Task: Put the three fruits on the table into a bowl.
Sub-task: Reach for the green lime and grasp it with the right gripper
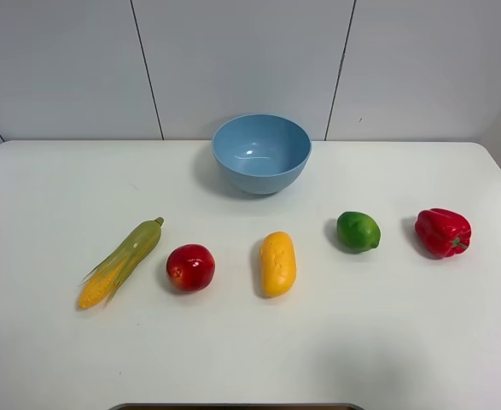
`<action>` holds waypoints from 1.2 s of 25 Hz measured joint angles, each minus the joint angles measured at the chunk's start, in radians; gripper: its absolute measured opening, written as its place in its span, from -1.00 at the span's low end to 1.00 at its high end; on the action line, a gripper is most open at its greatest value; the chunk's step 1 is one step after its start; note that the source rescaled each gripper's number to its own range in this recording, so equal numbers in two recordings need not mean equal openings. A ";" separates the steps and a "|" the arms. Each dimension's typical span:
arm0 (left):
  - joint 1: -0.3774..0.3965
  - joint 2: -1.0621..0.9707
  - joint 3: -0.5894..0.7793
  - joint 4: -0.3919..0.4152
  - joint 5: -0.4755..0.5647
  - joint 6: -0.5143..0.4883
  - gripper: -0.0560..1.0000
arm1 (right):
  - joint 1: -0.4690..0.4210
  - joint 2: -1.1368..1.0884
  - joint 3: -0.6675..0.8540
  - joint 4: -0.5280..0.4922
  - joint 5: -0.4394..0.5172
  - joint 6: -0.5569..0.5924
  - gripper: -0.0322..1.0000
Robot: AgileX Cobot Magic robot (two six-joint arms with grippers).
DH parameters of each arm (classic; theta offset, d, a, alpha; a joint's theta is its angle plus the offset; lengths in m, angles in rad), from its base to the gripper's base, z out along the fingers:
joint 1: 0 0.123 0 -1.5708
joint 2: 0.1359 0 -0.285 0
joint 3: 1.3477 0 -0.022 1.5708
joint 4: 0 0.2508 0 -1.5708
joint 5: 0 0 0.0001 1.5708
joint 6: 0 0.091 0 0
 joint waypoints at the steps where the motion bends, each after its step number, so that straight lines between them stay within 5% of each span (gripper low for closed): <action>1: 0.000 0.000 0.000 0.000 0.000 0.000 0.74 | 0.000 0.000 0.000 0.000 0.000 0.000 0.31; 10: 0.000 0.000 0.000 0.000 0.000 0.000 0.74 | 0.000 0.000 -0.008 0.000 0.000 -0.004 0.31; 17: 0.000 0.000 0.000 0.000 0.000 0.000 0.74 | 0.000 0.016 -0.151 0.000 -0.056 -0.011 0.31; 30: 0.000 0.000 0.000 0.000 0.000 0.000 0.74 | 0.000 0.529 -0.437 0.000 -0.060 -0.018 0.31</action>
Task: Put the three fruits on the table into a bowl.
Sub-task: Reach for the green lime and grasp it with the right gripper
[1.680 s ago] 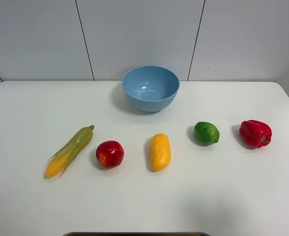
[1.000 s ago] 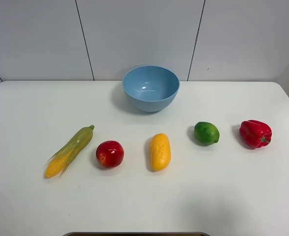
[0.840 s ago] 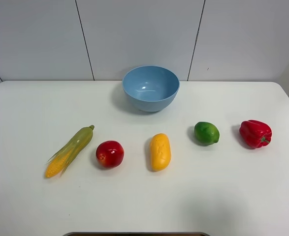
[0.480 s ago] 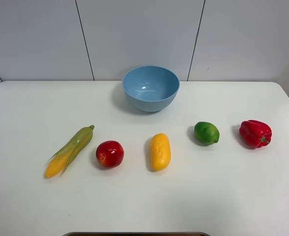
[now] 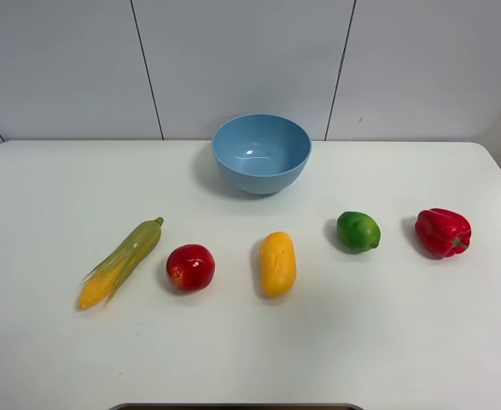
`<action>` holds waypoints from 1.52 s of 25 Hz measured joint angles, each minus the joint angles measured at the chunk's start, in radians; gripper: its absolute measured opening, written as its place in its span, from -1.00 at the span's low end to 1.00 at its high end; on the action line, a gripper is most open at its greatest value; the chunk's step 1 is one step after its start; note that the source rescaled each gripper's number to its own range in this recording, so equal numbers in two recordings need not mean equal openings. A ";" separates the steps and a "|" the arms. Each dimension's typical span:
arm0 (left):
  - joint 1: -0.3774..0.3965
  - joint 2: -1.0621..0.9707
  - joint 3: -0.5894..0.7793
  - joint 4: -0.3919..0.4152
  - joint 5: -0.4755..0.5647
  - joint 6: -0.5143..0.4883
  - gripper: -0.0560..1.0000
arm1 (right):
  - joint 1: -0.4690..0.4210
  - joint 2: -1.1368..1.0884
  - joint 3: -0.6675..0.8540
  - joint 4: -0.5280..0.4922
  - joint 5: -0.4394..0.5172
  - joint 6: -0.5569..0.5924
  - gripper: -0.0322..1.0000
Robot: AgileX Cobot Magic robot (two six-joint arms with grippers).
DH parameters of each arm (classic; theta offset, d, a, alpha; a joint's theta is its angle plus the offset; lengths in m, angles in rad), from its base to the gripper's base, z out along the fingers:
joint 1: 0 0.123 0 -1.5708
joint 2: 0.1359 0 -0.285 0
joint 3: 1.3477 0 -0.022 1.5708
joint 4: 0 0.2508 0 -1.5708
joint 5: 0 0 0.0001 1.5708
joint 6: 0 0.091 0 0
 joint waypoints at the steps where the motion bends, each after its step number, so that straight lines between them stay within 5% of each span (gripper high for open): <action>1: 0.000 0.000 0.000 0.000 0.000 0.000 0.74 | 0.000 0.046 -0.014 0.000 -0.001 0.000 0.31; 13: 0.000 0.000 0.000 0.000 0.000 0.000 0.74 | 0.004 0.506 -0.125 0.001 -0.032 0.000 0.31; 23: 0.000 0.000 0.000 0.000 -0.001 0.000 0.74 | 0.148 0.794 -0.128 0.058 -0.178 0.000 0.31; 38: 0.000 0.000 0.000 0.000 -0.001 0.000 0.74 | 0.207 1.095 -0.166 0.076 -0.259 -0.092 0.31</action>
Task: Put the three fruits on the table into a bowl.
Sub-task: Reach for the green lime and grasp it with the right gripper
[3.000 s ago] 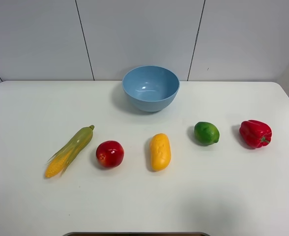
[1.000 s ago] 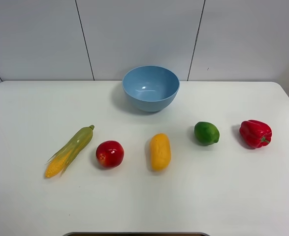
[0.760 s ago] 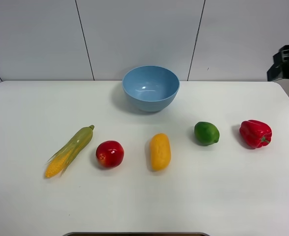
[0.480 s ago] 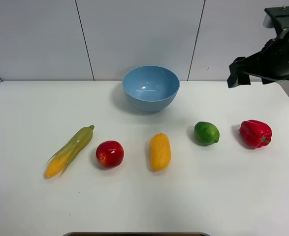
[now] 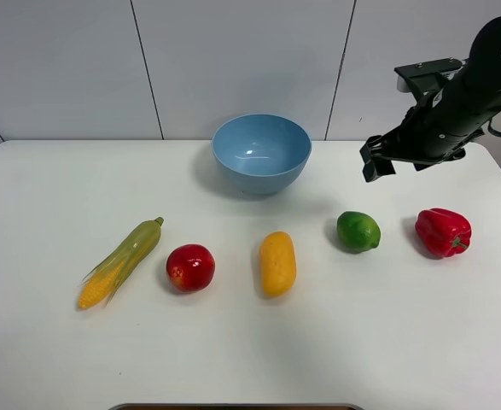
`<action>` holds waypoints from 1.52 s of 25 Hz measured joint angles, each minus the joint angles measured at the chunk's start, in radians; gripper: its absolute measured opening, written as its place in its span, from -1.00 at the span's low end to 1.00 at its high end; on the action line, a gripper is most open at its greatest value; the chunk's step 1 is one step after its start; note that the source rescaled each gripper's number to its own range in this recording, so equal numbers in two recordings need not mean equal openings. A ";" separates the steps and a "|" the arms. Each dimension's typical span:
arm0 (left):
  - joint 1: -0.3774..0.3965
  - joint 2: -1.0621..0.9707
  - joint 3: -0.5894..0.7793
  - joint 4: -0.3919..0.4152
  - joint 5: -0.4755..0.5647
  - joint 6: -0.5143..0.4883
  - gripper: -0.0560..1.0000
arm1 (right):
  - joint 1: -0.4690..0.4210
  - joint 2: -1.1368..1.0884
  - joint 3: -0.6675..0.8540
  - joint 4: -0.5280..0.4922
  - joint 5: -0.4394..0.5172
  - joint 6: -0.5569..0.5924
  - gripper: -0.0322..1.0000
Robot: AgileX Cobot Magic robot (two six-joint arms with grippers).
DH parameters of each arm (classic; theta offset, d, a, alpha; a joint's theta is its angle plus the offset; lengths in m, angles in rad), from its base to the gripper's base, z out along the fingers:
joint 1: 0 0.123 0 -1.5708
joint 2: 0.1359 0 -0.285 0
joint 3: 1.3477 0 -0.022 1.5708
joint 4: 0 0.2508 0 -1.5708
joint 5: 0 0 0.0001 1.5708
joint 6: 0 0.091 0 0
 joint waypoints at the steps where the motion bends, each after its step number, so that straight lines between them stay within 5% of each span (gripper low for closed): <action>1: 0.000 0.000 0.000 0.000 0.000 0.000 0.74 | 0.009 0.016 -0.013 0.002 0.001 -0.006 0.31; 4: 0.000 0.000 0.000 0.000 0.000 0.000 0.74 | 0.026 0.062 -0.044 0.003 0.001 -0.014 0.34; 8: 0.000 0.000 0.000 0.000 0.000 0.000 0.74 | 0.032 0.096 -0.055 0.003 0.016 -0.015 0.80; 11: 0.000 0.000 0.000 0.000 0.000 0.000 0.74 | 0.032 0.113 -0.055 0.004 0.048 -0.015 0.89; 18: 0.000 0.000 0.000 0.000 0.000 0.000 0.74 | 0.032 0.136 -0.025 0.003 0.071 -0.015 0.91; 38: 0.000 0.000 0.000 0.000 0.000 0.000 0.74 | 0.032 0.299 0.046 -0.023 -0.085 -0.015 0.91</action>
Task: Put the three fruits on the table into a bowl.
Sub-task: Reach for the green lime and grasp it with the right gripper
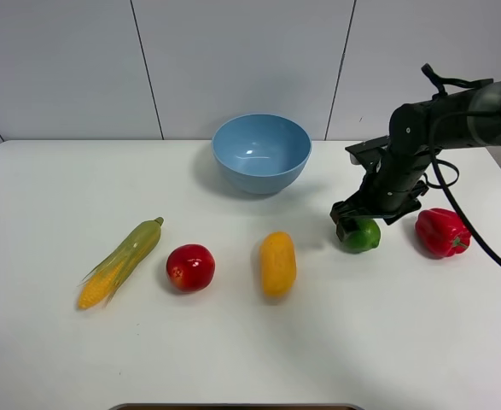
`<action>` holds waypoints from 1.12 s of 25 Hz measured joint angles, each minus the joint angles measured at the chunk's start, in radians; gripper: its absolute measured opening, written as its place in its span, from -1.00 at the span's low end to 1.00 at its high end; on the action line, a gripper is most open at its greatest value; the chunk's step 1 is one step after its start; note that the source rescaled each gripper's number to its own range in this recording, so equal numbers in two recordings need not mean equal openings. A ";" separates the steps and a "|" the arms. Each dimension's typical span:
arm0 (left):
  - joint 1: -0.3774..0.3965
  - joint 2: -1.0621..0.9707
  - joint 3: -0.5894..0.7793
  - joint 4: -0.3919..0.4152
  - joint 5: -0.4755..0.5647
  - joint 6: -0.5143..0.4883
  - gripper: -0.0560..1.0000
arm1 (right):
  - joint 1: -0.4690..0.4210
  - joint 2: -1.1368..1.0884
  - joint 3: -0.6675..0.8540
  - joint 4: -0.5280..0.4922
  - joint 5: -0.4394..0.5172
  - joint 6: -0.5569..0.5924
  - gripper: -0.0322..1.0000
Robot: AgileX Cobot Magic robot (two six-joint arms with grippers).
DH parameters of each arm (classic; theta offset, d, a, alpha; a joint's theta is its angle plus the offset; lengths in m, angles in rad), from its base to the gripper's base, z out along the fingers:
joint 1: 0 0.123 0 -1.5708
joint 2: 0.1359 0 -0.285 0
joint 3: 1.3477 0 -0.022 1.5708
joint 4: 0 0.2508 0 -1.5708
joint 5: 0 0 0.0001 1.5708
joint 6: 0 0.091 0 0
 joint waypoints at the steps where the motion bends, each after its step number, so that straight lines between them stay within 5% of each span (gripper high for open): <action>1: 0.000 0.000 0.000 0.000 0.000 0.000 0.74 | 0.000 0.011 0.000 0.000 -0.006 0.000 0.91; 19: 0.000 0.000 0.000 0.000 0.000 0.000 0.74 | 0.001 0.111 0.000 0.000 -0.110 -0.010 0.89; 22: 0.000 0.000 0.000 0.000 0.000 0.000 0.74 | 0.001 0.117 0.000 0.000 -0.110 -0.011 0.44; 24: 0.000 0.000 0.000 0.000 0.000 0.000 0.74 | 0.001 0.117 0.000 0.000 -0.110 -0.011 -0.16; 25: 0.000 0.000 0.000 0.000 0.000 0.000 0.74 | 0.001 0.117 0.000 0.000 -0.110 -0.011 -0.62; 28: 0.000 0.000 0.000 0.000 0.000 0.000 0.74 | 0.001 0.117 0.000 0.000 -0.110 -0.012 -0.59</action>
